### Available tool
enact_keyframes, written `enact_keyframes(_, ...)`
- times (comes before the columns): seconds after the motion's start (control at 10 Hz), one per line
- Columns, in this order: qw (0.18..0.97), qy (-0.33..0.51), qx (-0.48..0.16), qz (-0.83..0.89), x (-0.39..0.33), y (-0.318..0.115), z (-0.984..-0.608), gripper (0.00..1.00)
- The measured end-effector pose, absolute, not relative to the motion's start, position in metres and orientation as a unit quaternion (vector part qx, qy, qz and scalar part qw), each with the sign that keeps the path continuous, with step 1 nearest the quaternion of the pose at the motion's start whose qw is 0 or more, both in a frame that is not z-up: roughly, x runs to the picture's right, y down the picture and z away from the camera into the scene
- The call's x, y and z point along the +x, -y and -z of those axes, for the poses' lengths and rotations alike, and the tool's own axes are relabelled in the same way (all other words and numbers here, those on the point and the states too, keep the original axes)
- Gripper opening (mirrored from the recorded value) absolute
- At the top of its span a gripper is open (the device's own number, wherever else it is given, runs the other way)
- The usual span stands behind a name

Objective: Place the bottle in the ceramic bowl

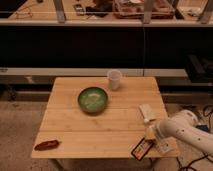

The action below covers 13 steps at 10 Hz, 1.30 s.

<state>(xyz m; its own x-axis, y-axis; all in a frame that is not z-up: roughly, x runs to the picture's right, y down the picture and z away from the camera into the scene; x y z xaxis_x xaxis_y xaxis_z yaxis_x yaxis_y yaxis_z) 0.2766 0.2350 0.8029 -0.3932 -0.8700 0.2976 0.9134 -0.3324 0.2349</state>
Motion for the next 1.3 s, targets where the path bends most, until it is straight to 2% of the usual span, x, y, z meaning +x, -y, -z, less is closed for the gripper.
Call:
enact_keyframes(0.4,0.531,0.196,-0.027,0.824,0.26,-0.224,-0.805,0.12)
enact_keyframes(0.6,0.533,0.202,-0.018,0.821,0.257,-0.22,-0.806,0.0)
enact_keyframes(0.9,0.554,0.204,0.012,0.807,0.245,-0.194,-0.804,0.0)
enact_keyframes(1.3,0.553,0.186,0.082,0.808,0.211,-0.092,-0.781,0.0)
